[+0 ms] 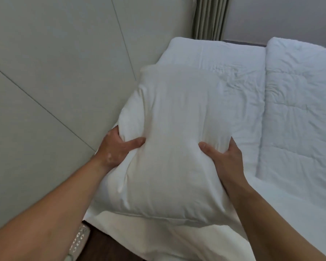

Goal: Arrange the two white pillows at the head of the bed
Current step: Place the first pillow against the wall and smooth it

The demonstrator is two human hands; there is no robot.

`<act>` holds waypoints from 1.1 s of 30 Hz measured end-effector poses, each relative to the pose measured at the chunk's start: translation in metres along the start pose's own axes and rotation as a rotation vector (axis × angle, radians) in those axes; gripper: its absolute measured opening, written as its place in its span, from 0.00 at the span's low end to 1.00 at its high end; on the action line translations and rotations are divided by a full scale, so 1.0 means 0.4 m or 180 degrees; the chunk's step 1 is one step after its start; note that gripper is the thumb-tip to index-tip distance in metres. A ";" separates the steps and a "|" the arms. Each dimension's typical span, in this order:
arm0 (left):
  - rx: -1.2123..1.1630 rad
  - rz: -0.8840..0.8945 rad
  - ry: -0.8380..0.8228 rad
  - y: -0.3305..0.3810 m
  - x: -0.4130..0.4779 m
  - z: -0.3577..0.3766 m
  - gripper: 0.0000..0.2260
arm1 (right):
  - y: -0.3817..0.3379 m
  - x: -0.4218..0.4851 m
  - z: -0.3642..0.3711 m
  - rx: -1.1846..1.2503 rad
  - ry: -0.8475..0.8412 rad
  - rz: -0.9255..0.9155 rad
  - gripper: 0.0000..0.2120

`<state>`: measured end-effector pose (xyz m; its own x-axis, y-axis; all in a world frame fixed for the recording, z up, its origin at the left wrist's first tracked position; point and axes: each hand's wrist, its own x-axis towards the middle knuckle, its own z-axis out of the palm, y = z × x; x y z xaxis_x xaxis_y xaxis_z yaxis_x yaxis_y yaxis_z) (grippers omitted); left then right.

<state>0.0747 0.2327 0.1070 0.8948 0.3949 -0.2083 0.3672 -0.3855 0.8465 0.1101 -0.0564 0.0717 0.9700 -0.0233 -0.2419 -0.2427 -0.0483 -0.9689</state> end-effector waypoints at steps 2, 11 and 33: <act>0.0180 0.0003 0.0023 -0.018 0.053 -0.089 0.32 | 0.012 0.015 0.105 0.0103 -0.0021 0.0089 0.24; 0.1031 -0.0207 -0.0043 -0.170 0.257 -0.373 0.31 | 0.186 0.081 0.528 0.0362 -0.0254 0.0681 0.23; 0.1218 -0.1368 -0.0079 -0.754 0.302 -0.383 0.44 | 0.624 0.115 0.748 -0.2013 -0.2003 0.1767 0.25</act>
<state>0.0333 0.5245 -0.0983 0.6489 0.5649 -0.5097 0.7608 -0.4709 0.4466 0.0976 0.2293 -0.1970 0.5074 0.3125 -0.8030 -0.4406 -0.7068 -0.5534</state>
